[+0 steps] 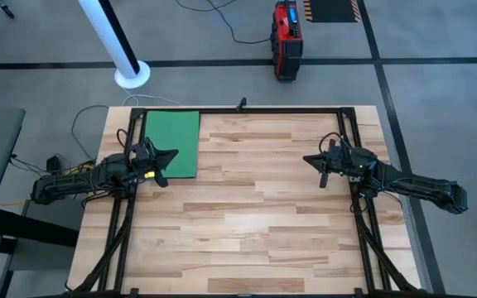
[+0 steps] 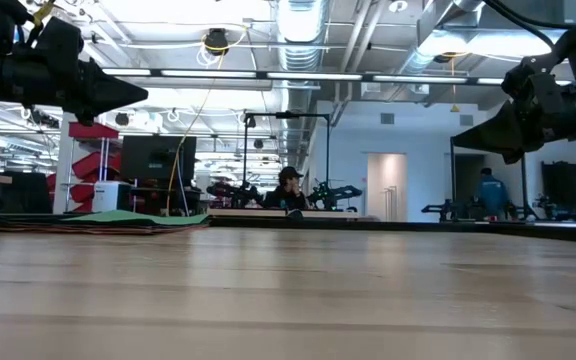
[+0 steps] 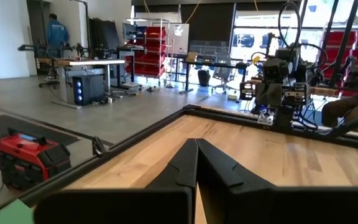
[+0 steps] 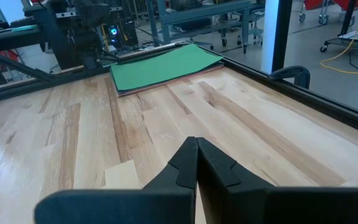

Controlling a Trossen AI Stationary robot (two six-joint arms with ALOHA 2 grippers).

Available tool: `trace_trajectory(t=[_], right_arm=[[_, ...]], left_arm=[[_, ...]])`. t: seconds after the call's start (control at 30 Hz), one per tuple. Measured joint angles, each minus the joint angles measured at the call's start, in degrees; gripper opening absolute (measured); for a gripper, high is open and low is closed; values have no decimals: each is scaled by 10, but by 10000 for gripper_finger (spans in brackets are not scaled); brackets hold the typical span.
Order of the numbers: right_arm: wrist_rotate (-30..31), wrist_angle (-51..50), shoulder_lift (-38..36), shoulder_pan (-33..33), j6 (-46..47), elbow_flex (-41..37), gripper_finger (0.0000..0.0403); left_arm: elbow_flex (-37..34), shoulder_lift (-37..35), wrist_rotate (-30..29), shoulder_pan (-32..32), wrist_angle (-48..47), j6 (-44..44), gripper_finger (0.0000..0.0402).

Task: Organize paper
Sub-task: Move the green paper to the bottom left of the table

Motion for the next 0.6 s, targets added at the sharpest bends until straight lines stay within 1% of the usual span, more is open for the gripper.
trace_trajectory(t=[0.13,0.23,0.6], right_arm=[[0,3,0,0,0,0,0],[0,10,0,0,0,0,0],[0,66,0,0,0,0,0]], left_arm=[[0,0,4,0,0,1,0],[0,0,20,0,1,1,0],[7,6,49,0,-17,4,0]])
